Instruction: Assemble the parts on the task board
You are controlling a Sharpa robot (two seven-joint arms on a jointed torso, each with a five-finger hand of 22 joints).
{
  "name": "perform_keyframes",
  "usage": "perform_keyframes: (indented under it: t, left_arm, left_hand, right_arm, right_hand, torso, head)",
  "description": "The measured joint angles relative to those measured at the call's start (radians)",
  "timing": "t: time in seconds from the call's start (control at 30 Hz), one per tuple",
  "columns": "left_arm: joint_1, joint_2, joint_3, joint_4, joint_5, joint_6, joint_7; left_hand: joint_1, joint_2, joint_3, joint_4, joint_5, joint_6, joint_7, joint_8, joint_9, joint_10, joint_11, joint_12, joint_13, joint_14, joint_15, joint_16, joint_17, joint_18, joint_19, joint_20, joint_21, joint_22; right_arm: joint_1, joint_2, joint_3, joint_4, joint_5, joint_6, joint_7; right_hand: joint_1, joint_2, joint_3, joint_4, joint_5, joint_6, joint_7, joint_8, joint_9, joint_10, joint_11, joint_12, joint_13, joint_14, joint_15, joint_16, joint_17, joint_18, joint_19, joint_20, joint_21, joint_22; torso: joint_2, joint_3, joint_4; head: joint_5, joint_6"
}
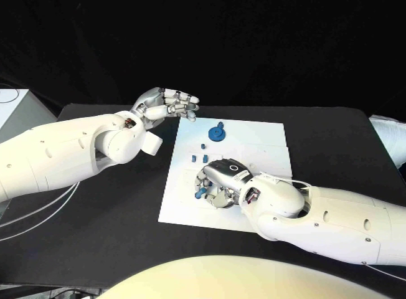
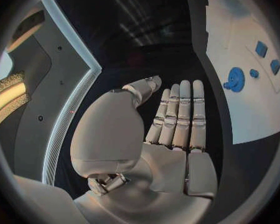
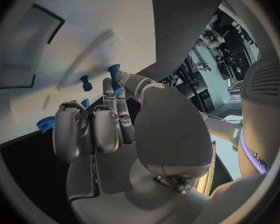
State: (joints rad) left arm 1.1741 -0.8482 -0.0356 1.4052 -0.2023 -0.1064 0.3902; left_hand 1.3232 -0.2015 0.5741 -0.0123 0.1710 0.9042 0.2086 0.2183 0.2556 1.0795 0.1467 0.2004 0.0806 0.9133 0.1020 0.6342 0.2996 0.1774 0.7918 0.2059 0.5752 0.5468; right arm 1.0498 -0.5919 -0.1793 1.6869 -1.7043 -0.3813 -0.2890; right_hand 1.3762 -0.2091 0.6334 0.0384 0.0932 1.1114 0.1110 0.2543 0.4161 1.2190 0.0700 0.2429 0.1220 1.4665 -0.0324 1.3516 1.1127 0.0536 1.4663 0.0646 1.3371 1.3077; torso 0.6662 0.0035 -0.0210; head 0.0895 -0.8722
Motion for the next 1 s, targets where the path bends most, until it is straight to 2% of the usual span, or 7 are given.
perform_keyframes:
  t: [0.2, 0.23, 0.3, 0.37, 0.5, 0.7, 1.0]
  left_arm:
    - [0.0, 0.0, 0.0, 0.0, 0.0, 0.0, -0.001]
    - [0.0, 0.0, 0.0, 0.0, 0.0, 0.0, -0.001]
    - [0.0, 0.0, 0.0, 0.0, 0.0, 0.0, -0.001]
    - [0.0, -0.001, 0.0, 0.0, 0.0, 0.0, -0.001]
    - [0.0, -0.001, 0.0, 0.0, 0.0, 0.0, -0.002]
    - [0.0, -0.003, 0.0, 0.001, 0.0, 0.0, -0.003]
    - [0.0, -0.005, 0.0, 0.001, 0.0, 0.0, -0.005]
  left_hand:
    - [0.0, 0.0, 0.0, 0.0, 0.0, 0.0, 0.0, 0.0, 0.0, 0.0, 0.0, 0.0, 0.0, 0.0, 0.0, 0.0, 0.0, 0.0, 0.0, 0.0, 0.0, 0.0]
    - [0.0, 0.0, 0.0, 0.0, 0.0, 0.0, 0.0, 0.0, 0.0, 0.0, 0.0, 0.0, 0.0, 0.0, 0.0, 0.0, 0.0, 0.0, 0.0, 0.0, 0.0, 0.0]
    - [0.0, 0.0, 0.0, 0.0, 0.0, 0.0, 0.0, 0.0, 0.0, 0.0, 0.0, 0.0, 0.0, 0.0, 0.0, 0.0, 0.0, 0.0, 0.0, 0.0, 0.0, 0.0]
    - [0.0, 0.0, 0.0, 0.0, 0.0, 0.0, 0.0, 0.0, 0.0, 0.0, 0.0, 0.0, 0.0, 0.0, 0.0, 0.0, 0.0, 0.0, 0.0, 0.0, 0.0, 0.0]
    - [0.0, 0.0, 0.0, 0.0, 0.0, 0.0, 0.0, 0.0, 0.0, 0.0, 0.0, 0.0, 0.0, 0.0, 0.0, 0.0, 0.0, 0.0, 0.0, 0.0, 0.0, 0.0]
    - [0.004, 0.004, -0.003, 0.003, 0.0, 0.0, 0.0, 0.0, 0.0, 0.0, 0.0, 0.0, 0.0, 0.0, 0.0, 0.0, 0.001, 0.0, 0.0, 0.0, 0.0, -0.001]
    - [0.004, 0.004, -0.003, 0.003, 0.0, 0.0, 0.0, 0.0, -0.001, 0.0, 0.0, 0.0, 0.0, 0.0, 0.0, 0.0, 0.001, 0.0, 0.0, 0.0, 0.0, -0.001]
  right_arm:
    - [0.0, 0.004, 0.0, -0.003, -0.003, 0.002, 0.002]
    - [0.0, 0.005, -0.001, -0.005, -0.002, 0.001, 0.003]
    - [0.0, 0.007, -0.002, -0.01, 0.002, -0.002, 0.007]
    - [-0.001, 0.008, -0.003, -0.014, 0.006, -0.004, 0.01]
    - [-0.002, 0.009, -0.006, -0.018, 0.018, -0.01, 0.02]
    - [-0.002, 0.008, -0.006, -0.019, 0.031, -0.02, 0.033]
    - [-0.002, 0.001, -0.006, -0.018, 0.041, -0.035, 0.042]
  right_hand:
    - [0.001, 0.002, 0.0, 0.0, 0.002, -0.005, 0.004, 0.003, 0.0, -0.001, -0.001, -0.01, 0.001, 0.0, 0.0, -0.008, -0.013, 0.0, 0.0, 0.0, -0.018, 0.0]
    - [-0.001, 0.003, -0.001, 0.001, 0.009, -0.023, 0.01, -0.002, 0.017, -0.002, -0.003, -0.019, 0.001, 0.0, 0.0, -0.01, -0.017, 0.0, 0.0, 0.0, -0.025, 0.0]
    - [-0.022, 0.011, -0.016, 0.016, 0.023, -0.07, 0.023, -0.034, 0.032, -0.009, -0.008, -0.034, 0.0, -0.002, 0.01, -0.016, -0.027, 0.0, 0.0, 0.001, -0.049, 0.0]
    - [-0.052, -0.006, -0.031, 0.025, 0.032, -0.102, 0.03, -0.056, 0.026, -0.039, -0.005, -0.045, -0.003, 0.0, 0.018, -0.021, -0.036, 0.0, 0.0, 0.015, -0.075, 0.0]
    - [-0.073, -0.045, -0.053, 0.031, 0.025, -0.149, 0.035, -0.089, 0.011, -0.084, 0.014, -0.058, -0.014, 0.0, 0.025, -0.031, -0.058, 0.0, 0.0, 0.022, -0.124, 0.0]
    - [-0.072, -0.053, -0.056, 0.028, 0.025, -0.151, 0.036, -0.093, 0.01, -0.085, 0.015, -0.058, -0.014, 0.0, 0.025, -0.031, -0.057, 0.0, 0.0, 0.022, -0.124, 0.0]
    - [-0.072, -0.053, -0.056, 0.028, 0.025, -0.151, 0.036, -0.093, 0.009, -0.085, 0.015, -0.058, -0.014, 0.0, 0.025, -0.031, -0.057, 0.0, 0.0, 0.022, -0.124, 0.0]
  torso:
    - [0.0, 0.0, -0.0003]
    - [0.0, 0.0, -0.0004]
    - [0.0, 0.0001, -0.0003]
    - [0.0, 0.0, -0.0002]
    - [0.0, -0.0002, 0.0]
    - [0.0, -0.0003, 0.0]
    - [0.0, 0.0012, -0.0001]
  head:
    - [0.0, 0.0]
    - [0.0, 0.0]
    - [0.0, 0.001]
    - [0.0, 0.001]
    - [0.0, 0.001]
    - [-0.001, 0.001]
    - [-0.003, 0.001]
